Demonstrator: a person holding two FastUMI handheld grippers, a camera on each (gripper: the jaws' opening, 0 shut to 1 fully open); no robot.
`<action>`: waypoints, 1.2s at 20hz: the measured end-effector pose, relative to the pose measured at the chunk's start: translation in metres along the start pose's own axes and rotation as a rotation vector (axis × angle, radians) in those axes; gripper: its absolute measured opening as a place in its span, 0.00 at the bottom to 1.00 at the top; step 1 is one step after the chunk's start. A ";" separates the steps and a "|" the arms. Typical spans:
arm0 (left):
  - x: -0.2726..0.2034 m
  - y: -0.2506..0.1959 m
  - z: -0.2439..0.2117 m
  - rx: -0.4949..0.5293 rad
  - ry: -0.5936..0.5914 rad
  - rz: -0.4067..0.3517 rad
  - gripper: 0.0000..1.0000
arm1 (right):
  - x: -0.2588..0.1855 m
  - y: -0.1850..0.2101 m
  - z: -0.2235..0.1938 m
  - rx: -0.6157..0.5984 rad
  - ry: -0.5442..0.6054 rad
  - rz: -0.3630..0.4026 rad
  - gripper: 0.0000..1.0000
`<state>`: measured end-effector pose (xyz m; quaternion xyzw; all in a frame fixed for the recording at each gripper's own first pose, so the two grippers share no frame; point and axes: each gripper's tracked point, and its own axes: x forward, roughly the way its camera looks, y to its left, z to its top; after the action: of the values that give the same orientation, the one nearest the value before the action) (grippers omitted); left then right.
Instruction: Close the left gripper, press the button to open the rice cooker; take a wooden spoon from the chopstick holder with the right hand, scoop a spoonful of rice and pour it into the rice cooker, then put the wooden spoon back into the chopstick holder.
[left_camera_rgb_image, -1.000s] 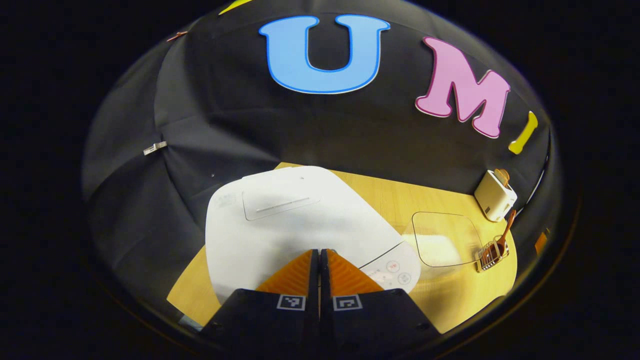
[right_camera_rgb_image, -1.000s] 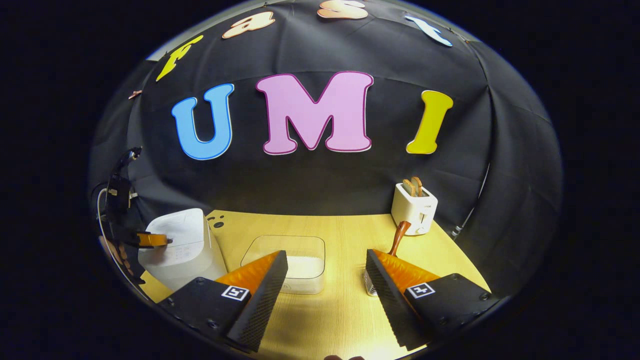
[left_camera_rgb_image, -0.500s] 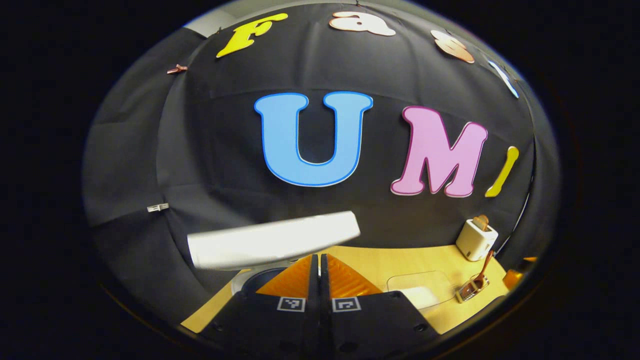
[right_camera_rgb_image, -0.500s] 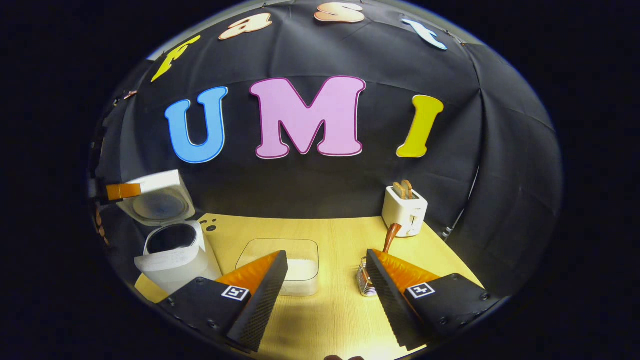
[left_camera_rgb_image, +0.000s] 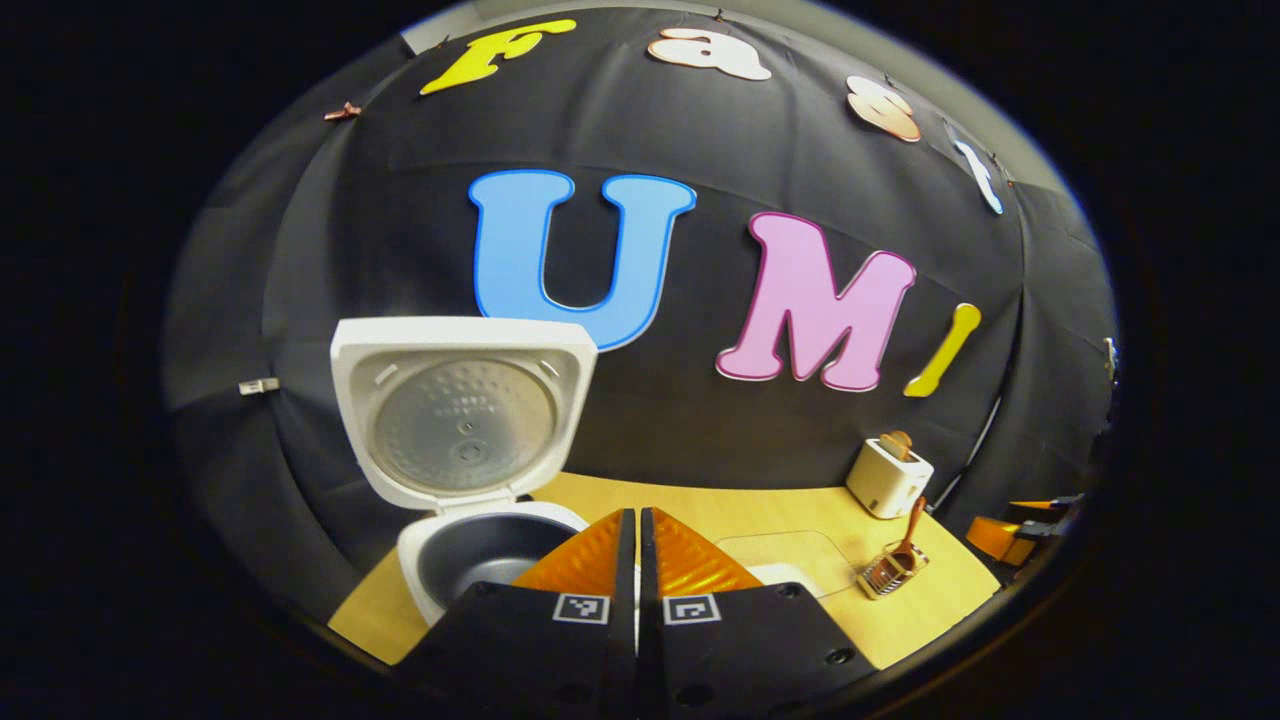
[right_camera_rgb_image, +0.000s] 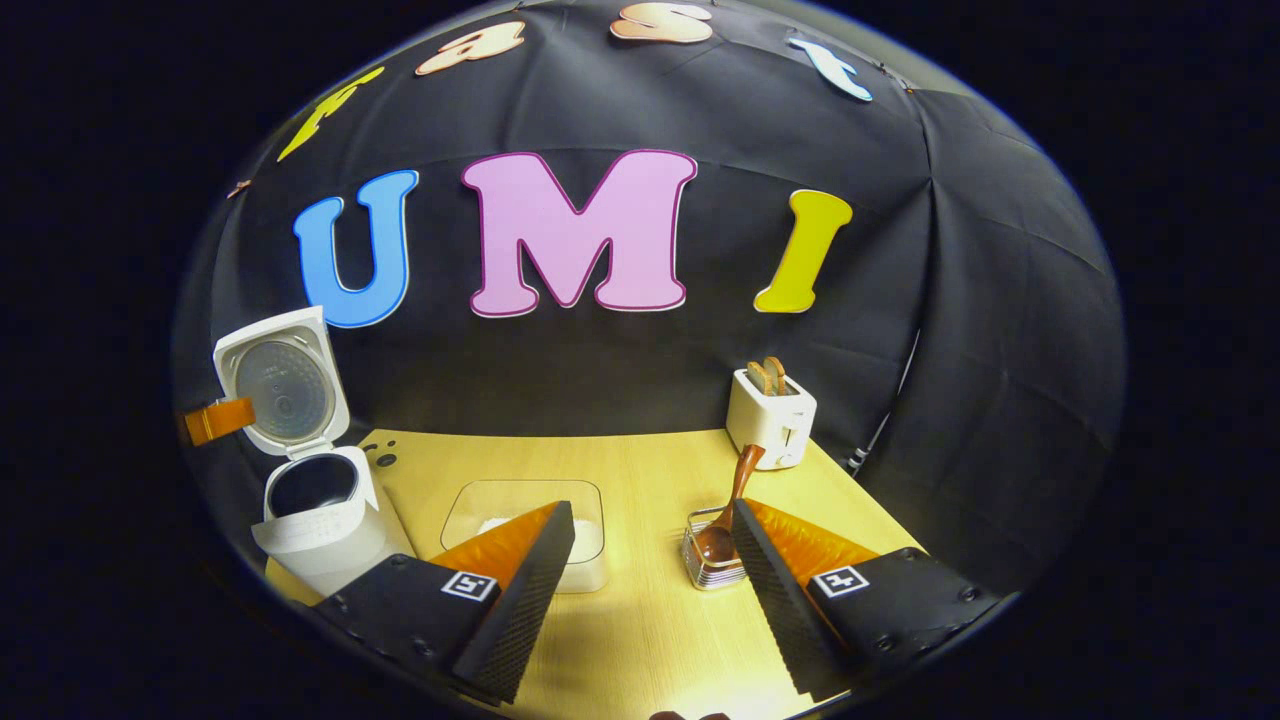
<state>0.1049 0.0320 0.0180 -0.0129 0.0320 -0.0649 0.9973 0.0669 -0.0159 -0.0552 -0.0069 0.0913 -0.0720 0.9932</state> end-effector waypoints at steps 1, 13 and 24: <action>0.000 -0.005 -0.005 0.009 0.011 -0.008 0.05 | 0.003 -0.003 0.000 0.000 0.001 0.001 0.98; -0.007 -0.099 -0.007 0.008 -0.007 -0.099 0.83 | 0.088 -0.063 -0.024 0.051 0.099 0.058 0.98; -0.007 -0.134 -0.044 0.083 0.114 -0.018 0.96 | 0.194 -0.106 -0.093 0.164 0.302 0.140 0.99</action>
<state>0.0774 -0.1007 -0.0219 0.0317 0.0859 -0.0759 0.9929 0.2239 -0.1487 -0.1790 0.0914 0.2334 -0.0102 0.9680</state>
